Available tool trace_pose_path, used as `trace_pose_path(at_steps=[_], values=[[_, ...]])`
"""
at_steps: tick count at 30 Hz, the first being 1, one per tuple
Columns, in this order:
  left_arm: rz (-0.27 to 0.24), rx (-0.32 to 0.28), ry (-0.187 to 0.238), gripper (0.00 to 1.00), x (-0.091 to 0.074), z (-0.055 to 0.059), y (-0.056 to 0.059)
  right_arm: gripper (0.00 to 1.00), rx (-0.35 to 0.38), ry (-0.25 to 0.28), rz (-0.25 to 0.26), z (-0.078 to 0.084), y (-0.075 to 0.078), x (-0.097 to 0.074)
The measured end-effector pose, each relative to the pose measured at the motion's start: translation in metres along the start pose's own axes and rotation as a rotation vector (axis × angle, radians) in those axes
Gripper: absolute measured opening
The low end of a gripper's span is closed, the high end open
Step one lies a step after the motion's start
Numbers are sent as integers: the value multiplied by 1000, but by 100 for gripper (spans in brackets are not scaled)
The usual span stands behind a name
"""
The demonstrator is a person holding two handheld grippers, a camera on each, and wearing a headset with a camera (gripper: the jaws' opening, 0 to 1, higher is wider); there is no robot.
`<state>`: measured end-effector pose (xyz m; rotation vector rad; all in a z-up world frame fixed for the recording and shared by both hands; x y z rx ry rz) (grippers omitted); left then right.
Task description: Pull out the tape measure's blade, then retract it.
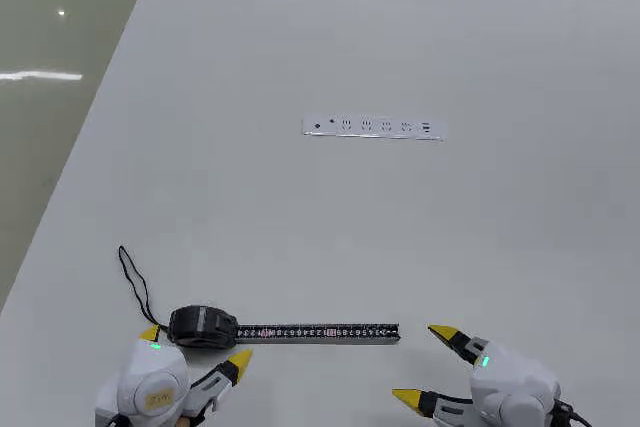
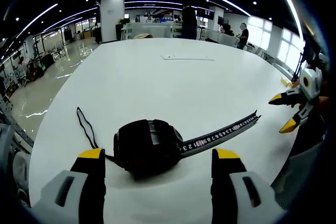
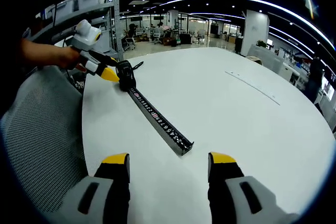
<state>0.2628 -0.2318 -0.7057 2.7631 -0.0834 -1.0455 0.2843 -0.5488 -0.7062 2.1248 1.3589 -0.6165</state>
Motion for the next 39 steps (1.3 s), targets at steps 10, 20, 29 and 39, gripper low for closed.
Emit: trace_pose_path(at_steps=[10,20,29,39], values=[[-9,-21,3,79,6,-6,-2,51,-66,-1,-47,3,14,6],[-23,-53,-2,78,10,-6,-6,41,-142,3,-147,10,19,18],[-27,-76,-14,76,13,-7,-10,34,-196,12,-207,11,26,31],[-35,-74,-19,75,17,-8,-14,27,-263,14,-281,12,34,44]])
Point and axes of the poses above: the centre of the closed fingertips' face, and the gripper's own axes: x roughly forward along the fingers, y roughly to its right, z roughly out of its underside, the point moved 4 cm from there along -x, roughly backward along the fingers, and after that the axes turned 13 degrees about -x, right-handed, at the moved point
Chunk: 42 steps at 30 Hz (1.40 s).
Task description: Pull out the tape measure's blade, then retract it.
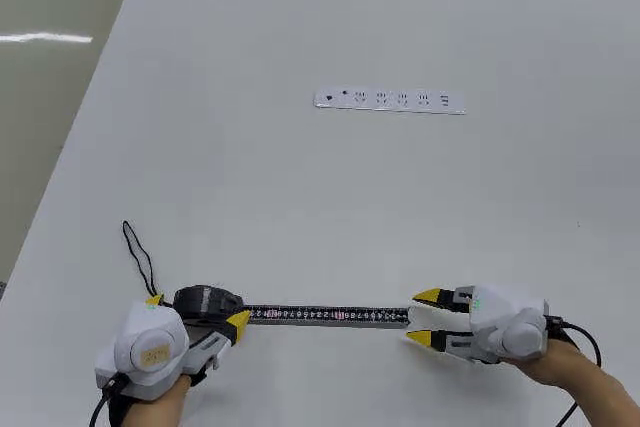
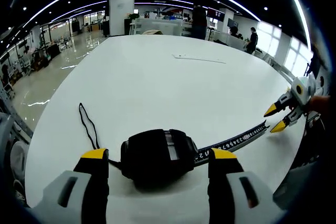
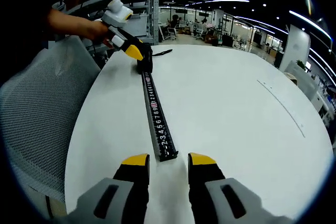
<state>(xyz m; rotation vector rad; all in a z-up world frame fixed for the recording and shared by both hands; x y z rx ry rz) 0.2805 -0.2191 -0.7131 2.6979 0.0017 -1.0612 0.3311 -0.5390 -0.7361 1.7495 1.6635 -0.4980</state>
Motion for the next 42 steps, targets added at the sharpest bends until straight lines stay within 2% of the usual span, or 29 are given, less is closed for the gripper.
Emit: trace_pose_path(at_steps=[7,18,27,31,36,39,42], values=[[-3,-4,-3,75,1,0,-1,22,-19,0,-50,3,0,8],[-6,-10,-7,75,5,3,-3,14,-59,3,-101,3,0,15],[-21,-21,0,75,5,5,-4,13,-74,1,-105,4,0,15],[-43,-39,9,75,6,4,-6,13,-72,-1,-104,3,0,15],[-63,-64,24,75,8,2,-2,13,-72,-2,-102,3,0,15],[-93,-72,28,75,8,2,-4,13,-76,-3,-101,4,0,16],[-117,-108,41,72,8,2,-5,13,-74,-4,-98,4,0,16]])
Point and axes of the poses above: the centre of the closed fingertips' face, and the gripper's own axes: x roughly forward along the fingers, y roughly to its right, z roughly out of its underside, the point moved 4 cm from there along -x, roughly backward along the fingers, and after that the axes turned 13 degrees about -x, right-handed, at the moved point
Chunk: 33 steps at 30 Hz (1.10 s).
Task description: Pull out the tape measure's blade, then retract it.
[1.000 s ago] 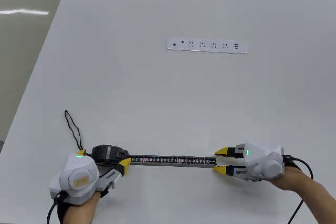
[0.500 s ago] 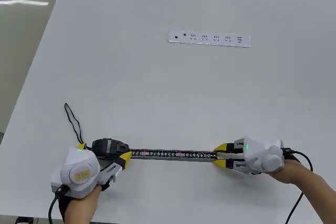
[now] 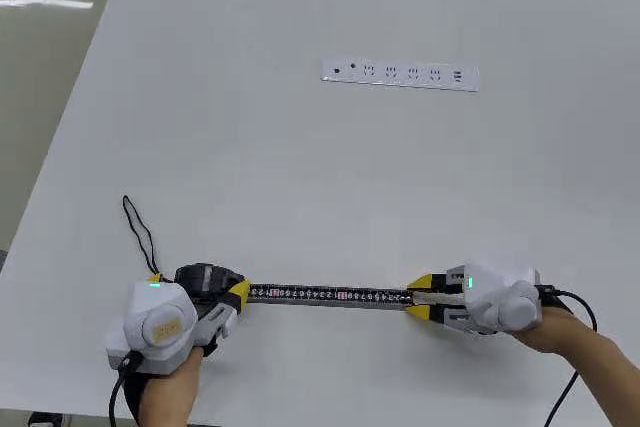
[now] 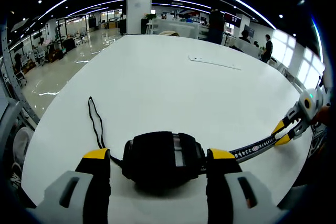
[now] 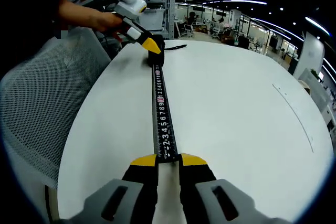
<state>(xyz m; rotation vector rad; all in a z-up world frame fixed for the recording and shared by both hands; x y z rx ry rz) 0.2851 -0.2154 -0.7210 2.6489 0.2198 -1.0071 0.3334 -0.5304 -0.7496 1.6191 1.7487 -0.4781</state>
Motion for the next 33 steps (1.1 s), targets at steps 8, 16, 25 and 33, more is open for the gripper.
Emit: trace_pose_path(at_steps=[8,16,25,33], values=[[-45,-65,26,71,-1,5,1,13,10,2,13,0,0,0],[-45,-149,22,68,4,10,2,13,14,5,16,0,0,-1],[-60,-160,36,65,4,11,5,13,19,8,14,0,0,-1],[-72,-144,32,64,5,11,5,13,18,6,10,0,0,0]])
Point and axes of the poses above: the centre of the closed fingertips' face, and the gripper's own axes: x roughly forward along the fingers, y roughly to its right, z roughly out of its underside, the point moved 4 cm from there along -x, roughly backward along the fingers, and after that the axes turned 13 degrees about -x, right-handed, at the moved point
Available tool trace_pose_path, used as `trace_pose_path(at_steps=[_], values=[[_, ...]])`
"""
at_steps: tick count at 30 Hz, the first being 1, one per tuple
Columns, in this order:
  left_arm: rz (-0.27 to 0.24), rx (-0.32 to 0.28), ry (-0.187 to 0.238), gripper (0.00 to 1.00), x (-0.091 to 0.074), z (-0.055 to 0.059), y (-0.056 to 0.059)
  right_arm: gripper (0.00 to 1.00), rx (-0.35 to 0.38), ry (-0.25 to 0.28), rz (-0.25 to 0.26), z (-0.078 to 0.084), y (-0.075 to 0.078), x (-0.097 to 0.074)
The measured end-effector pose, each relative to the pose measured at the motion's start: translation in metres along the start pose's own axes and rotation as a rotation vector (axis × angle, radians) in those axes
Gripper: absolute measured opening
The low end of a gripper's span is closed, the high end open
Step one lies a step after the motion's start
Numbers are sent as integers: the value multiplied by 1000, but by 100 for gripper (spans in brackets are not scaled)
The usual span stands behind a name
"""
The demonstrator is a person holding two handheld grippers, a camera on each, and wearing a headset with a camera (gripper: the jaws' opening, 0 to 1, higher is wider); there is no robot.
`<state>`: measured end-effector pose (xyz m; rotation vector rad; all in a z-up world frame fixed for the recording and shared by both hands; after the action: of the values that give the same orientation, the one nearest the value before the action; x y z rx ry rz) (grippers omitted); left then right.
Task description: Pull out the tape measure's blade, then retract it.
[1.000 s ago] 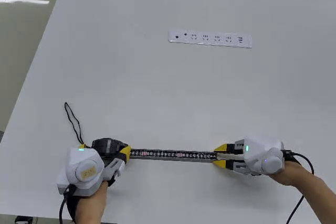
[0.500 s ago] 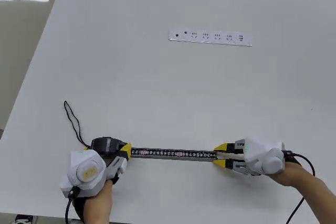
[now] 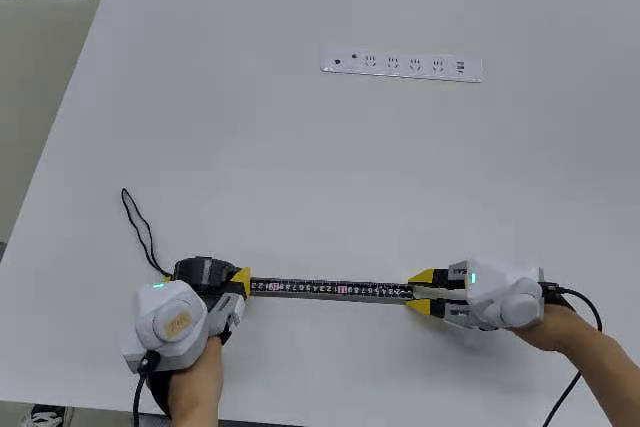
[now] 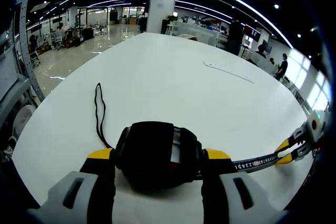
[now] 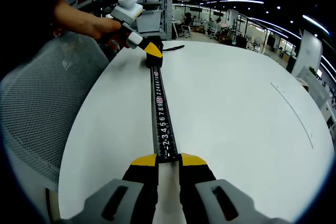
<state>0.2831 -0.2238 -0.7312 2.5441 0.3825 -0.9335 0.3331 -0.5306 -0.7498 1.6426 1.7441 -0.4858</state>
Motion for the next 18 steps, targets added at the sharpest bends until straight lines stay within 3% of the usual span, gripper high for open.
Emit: trace_pose_path(at_steps=[18], values=[[-1,17,-21,61,0,1,-1,12,-11,-3,11,-6,0,-2]])
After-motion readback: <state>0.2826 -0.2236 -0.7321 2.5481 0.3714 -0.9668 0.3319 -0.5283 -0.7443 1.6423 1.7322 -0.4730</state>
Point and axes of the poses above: the centre of the closed fingertips' face, and the gripper's own axes: x roughly forward along the fingers, y roughly to its right, z roughly out of its underside, the point moved 4 cm from there along -x, roughly backward along the fingers, and after that the axes turned 13 degrees about -x, right-handed, at the moved point
